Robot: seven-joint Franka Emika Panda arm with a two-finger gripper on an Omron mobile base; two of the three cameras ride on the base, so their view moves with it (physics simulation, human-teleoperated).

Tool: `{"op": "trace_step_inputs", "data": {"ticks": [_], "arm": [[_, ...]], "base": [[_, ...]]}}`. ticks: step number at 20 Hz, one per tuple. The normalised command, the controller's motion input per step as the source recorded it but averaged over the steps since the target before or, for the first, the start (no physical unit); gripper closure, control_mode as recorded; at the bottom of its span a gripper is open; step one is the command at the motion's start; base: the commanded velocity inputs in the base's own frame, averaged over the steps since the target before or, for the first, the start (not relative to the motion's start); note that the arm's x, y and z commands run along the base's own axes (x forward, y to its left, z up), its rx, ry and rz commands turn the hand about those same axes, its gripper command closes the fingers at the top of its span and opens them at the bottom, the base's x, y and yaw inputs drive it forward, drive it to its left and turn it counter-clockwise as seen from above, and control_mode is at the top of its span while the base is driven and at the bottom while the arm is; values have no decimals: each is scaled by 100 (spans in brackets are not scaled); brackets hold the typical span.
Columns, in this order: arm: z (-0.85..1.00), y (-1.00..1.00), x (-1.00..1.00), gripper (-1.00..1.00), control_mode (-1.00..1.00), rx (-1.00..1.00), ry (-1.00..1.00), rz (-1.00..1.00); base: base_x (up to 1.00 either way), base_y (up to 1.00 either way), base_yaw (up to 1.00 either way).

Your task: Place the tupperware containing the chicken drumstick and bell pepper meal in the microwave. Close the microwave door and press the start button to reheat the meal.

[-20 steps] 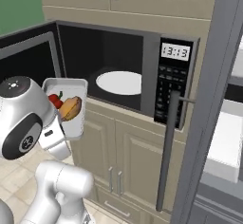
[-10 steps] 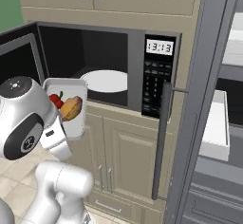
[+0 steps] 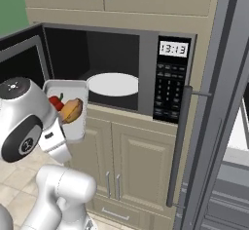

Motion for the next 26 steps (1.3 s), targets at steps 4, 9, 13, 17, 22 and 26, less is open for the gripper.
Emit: {"op": "trace_step_inputs", "data": {"ticks": [4, 9, 13, 17, 22, 26], "arm": [[0, 0, 15, 100, -100, 0, 0, 0], [0, 1, 28, 100, -100, 0, 0, 0], [0, 7, 35, 100, -100, -1, 1, 0], [0, 5, 44, 100, -100, 0, 0, 0], [0, 0, 50, 100, -100, 0, 1, 0], [0, 0, 48, 100, -100, 0, 0, 0]], "base": [[0, 0, 0], [0, 0, 0], [0, 0, 0], [0, 0, 0], [0, 0, 0], [0, 0, 0]]}}
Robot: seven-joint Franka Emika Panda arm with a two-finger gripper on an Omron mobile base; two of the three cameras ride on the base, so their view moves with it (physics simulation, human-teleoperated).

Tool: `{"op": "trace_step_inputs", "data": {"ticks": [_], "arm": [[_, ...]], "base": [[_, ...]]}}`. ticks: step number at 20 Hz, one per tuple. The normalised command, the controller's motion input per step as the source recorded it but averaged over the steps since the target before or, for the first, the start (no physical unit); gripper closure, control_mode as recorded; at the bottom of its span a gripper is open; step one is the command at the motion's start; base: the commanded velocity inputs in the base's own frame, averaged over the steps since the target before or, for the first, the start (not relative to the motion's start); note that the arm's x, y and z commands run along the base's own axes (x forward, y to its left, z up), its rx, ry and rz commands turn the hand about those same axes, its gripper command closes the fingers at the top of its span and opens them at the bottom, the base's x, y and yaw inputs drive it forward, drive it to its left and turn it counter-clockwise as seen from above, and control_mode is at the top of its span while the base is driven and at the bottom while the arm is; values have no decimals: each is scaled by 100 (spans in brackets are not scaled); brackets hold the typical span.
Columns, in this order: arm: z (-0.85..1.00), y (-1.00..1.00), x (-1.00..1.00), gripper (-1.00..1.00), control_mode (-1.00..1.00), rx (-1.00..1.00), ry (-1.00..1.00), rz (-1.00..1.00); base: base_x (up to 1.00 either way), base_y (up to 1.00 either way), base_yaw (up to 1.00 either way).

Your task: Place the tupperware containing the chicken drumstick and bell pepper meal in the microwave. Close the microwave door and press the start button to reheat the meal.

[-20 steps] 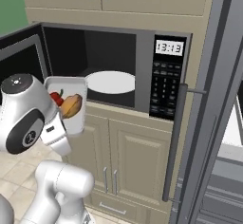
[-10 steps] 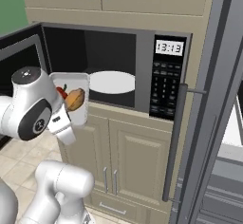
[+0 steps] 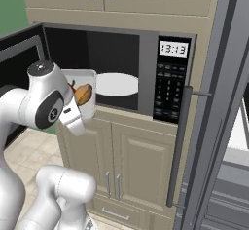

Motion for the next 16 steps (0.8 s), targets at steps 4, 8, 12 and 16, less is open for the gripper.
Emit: {"op": "trace_step_inputs", "data": {"ticks": [4, 8, 12, 16], "arm": [[0, 0, 48, 100, -100, 0, -1, 0], [0, 0, 46, 100, -100, 0, 0, 0], [0, 0, 41, 100, -100, 0, 0, 0], [0, 0, 49, 100, -100, -4, 0, 0]], "base": [[0, 0, 0], [0, 0, 0], [0, 0, 0], [0, 0, 0]]}}
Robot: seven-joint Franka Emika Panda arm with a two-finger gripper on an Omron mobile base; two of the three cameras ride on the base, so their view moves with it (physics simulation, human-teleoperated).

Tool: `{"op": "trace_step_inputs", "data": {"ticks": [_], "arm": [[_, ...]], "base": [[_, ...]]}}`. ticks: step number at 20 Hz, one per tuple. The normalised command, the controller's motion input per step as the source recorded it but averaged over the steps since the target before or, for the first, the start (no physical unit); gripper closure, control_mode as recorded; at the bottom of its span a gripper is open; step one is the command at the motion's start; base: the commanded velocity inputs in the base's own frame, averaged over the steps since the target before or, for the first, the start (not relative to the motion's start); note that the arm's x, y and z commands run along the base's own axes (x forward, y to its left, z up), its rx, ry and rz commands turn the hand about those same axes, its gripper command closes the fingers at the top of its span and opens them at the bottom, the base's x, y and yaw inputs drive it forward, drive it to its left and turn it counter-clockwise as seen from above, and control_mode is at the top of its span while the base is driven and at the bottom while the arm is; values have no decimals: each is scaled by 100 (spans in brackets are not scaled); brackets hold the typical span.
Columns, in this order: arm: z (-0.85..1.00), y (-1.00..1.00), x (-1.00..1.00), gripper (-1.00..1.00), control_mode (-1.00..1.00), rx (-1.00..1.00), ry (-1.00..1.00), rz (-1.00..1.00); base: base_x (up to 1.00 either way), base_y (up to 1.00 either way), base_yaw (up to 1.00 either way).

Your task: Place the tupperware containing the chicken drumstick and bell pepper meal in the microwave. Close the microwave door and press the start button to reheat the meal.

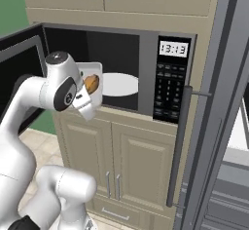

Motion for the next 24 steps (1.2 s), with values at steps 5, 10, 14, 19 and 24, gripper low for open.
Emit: {"op": "trace_step_inputs", "data": {"ticks": [5, 10, 14, 19, 24], "arm": [[-5, 0, 48, 100, -100, -2, 0, 0], [-9, -17, 38, 100, -100, 0, 0, 0], [-14, -24, 42, 100, -100, 0, 0, 0], [-11, -16, 45, 100, -100, 0, 0, -1], [-11, 0, 55, 100, -100, 0, 0, 0]], "base": [[0, 0, 0], [0, 0, 0], [0, 0, 0], [0, 0, 0], [0, 0, 0]]}}
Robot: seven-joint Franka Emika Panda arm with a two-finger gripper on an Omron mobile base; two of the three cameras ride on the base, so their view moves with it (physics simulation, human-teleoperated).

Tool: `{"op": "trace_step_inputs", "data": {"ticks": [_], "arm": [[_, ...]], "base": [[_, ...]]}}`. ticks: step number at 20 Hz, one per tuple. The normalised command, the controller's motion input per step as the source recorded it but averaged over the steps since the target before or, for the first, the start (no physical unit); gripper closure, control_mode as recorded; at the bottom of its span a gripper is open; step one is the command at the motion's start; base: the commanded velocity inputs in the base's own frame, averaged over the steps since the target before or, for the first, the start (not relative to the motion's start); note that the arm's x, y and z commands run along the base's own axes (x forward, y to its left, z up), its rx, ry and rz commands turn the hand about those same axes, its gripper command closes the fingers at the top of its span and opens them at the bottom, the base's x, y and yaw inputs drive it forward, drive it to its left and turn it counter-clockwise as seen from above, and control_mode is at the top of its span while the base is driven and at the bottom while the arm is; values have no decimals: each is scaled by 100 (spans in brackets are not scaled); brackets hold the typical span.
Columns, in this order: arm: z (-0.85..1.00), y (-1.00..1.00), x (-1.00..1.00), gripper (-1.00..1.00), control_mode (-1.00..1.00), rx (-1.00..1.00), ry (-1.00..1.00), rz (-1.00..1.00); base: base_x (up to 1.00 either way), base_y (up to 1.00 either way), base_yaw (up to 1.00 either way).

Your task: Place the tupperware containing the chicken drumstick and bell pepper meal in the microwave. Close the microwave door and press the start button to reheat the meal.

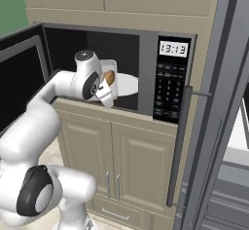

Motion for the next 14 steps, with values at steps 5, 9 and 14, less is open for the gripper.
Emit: {"op": "trace_step_inputs", "data": {"ticks": [5, 9, 14], "arm": [[-14, 0, 50, 100, -100, 0, 0, 0], [-15, 0, 53, 100, -100, 0, 3, 0], [-23, 0, 46, 100, -100, -1, 9, 0]], "base": [[0, 0, 0], [0, 0, 0], [0, 0, 0]]}}
